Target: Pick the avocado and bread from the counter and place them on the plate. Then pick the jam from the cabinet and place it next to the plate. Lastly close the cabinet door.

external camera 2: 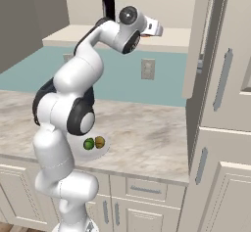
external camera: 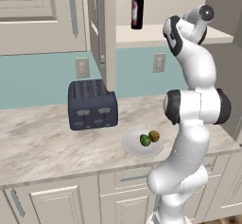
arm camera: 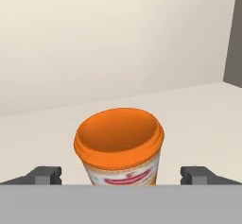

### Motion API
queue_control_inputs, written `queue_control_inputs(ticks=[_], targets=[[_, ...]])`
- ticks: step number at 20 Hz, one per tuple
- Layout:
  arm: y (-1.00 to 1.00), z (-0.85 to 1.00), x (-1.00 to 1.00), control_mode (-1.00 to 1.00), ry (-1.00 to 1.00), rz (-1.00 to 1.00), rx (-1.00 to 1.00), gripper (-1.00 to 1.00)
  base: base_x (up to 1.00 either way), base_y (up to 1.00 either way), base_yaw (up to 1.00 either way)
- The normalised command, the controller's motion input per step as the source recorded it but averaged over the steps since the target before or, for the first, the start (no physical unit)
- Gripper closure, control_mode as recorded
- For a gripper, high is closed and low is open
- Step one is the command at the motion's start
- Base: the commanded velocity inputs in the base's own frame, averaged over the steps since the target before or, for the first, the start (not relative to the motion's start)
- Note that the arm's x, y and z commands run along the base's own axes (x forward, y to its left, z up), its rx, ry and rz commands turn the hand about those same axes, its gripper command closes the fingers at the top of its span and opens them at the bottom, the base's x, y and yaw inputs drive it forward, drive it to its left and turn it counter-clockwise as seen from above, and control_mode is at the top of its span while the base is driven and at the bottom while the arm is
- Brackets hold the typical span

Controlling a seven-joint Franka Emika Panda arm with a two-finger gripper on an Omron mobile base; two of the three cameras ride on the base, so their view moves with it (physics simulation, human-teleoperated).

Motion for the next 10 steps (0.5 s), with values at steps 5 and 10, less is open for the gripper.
queue_control_inputs(ticks=[5, 10], targets=[[-0.03, -0.06, 0.3, -1.0, 0.0, 0.01, 0.02, -1.0, 0.0, 0.0, 0.0], [-0.03, -0.06, 0.34, -1.0, 0.01, 0.01, 0.01, -1.0, 0.0, 0.0, 0.0]])
